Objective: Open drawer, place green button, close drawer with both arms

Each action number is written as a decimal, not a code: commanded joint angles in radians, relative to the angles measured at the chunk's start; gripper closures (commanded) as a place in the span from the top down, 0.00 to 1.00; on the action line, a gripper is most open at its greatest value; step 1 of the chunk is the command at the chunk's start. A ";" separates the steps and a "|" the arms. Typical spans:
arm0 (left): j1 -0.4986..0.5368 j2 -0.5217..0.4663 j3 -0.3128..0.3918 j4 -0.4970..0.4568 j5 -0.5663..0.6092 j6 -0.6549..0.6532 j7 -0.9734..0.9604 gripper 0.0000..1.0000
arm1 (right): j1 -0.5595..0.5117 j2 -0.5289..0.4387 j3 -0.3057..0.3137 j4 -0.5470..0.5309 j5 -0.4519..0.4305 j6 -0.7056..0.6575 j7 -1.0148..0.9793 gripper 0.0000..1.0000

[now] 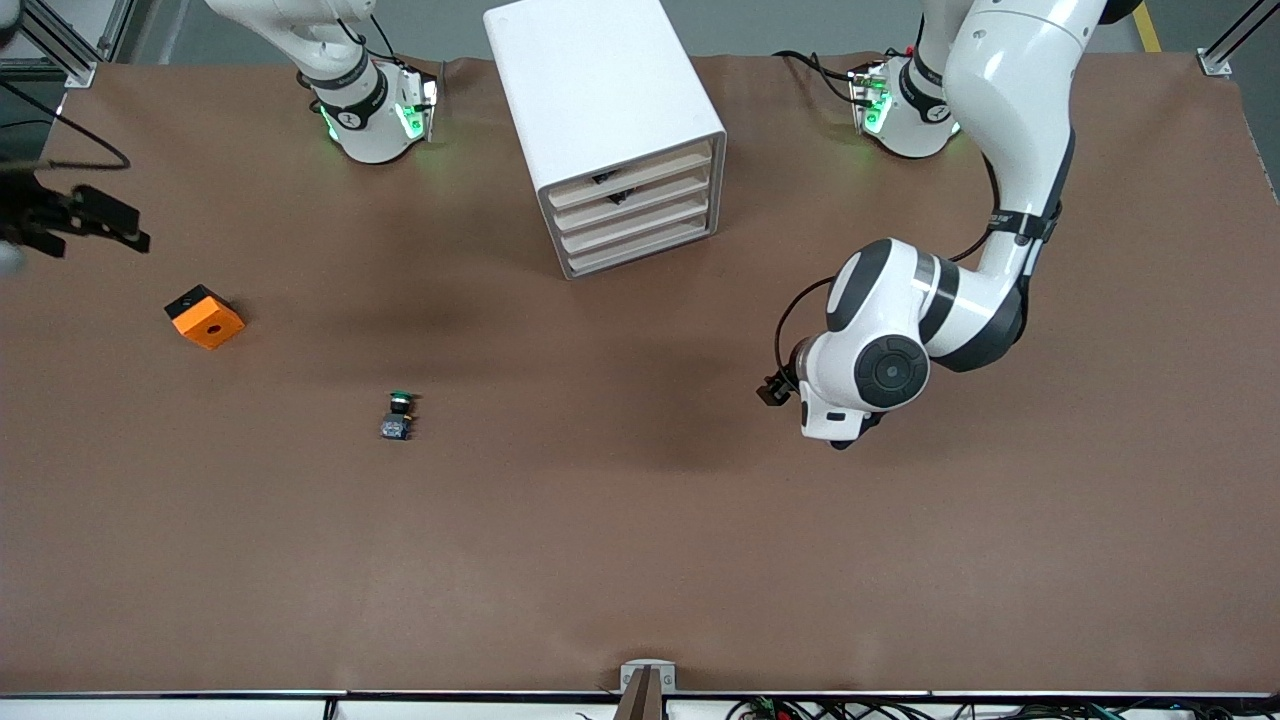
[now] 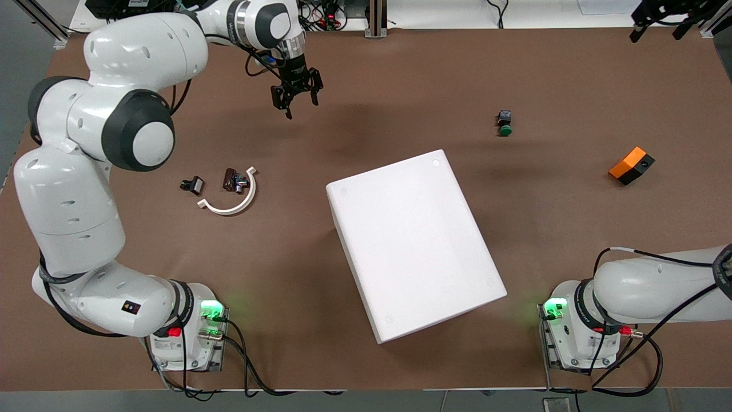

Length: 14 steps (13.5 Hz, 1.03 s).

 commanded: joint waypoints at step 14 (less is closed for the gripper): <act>-0.110 0.237 -0.003 0.004 -0.660 -0.018 -0.627 1.00 | 0.133 0.145 0.000 -0.081 0.065 0.244 0.295 1.00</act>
